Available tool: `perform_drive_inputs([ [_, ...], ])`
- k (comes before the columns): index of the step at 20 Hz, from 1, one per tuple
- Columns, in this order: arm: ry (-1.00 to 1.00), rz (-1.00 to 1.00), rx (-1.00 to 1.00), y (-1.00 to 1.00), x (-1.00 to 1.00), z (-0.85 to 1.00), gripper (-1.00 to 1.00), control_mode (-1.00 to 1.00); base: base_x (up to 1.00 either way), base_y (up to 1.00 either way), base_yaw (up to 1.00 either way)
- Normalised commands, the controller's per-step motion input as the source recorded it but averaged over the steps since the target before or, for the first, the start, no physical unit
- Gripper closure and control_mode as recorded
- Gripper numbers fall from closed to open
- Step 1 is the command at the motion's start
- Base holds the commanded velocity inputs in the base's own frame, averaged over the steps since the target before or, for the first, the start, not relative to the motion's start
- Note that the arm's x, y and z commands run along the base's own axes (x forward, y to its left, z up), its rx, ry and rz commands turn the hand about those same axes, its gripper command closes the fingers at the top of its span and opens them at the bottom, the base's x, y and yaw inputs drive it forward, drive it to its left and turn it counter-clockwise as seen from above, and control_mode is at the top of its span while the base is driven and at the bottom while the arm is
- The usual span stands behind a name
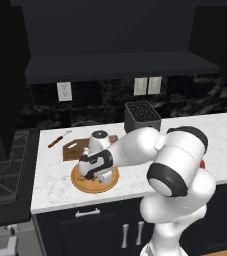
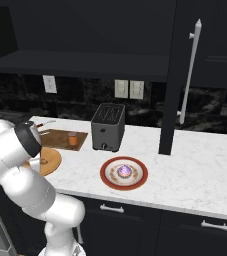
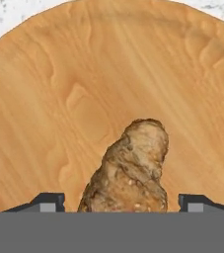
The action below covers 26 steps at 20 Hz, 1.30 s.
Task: From the different types of pastries on the counter, select a croissant and place it on the cutting board. Then retrieve a jar of jam from the cabinet and place it alongside the croissant on the cutting board.
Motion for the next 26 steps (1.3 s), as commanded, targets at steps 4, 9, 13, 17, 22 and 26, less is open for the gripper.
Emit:
perform_drive_inputs([
  [4, 0.00, 0.00, 0.00, 0.00, 0.00, -0.39, 1.00, -1.00, 0.00, 0.00, 0.00],
  [9, 0.01, 0.00, 0.00, 0.03, 0.00, -0.28, 1.00, -1.00, 0.00, 0.00, 0.00],
  [13, -0.15, -0.01, 0.05, -0.03, -0.11, 0.86, 1.00, -1.00, 0.00, 0.00, 0.00],
  [17, -0.13, -0.04, 0.07, -0.08, -0.08, 1.00, 1.00, -1.00, 0.00, 0.00, 0.00],
  [22, 0.00, -0.04, 0.03, -0.06, 0.43, 0.67, 1.00, -1.00, 0.00, 0.00, 0.00],
  [26, 0.00, 0.01, -0.01, 0.00, 1.00, 0.19, 1.00, -1.00, 0.00, 0.00, 0.00],
])
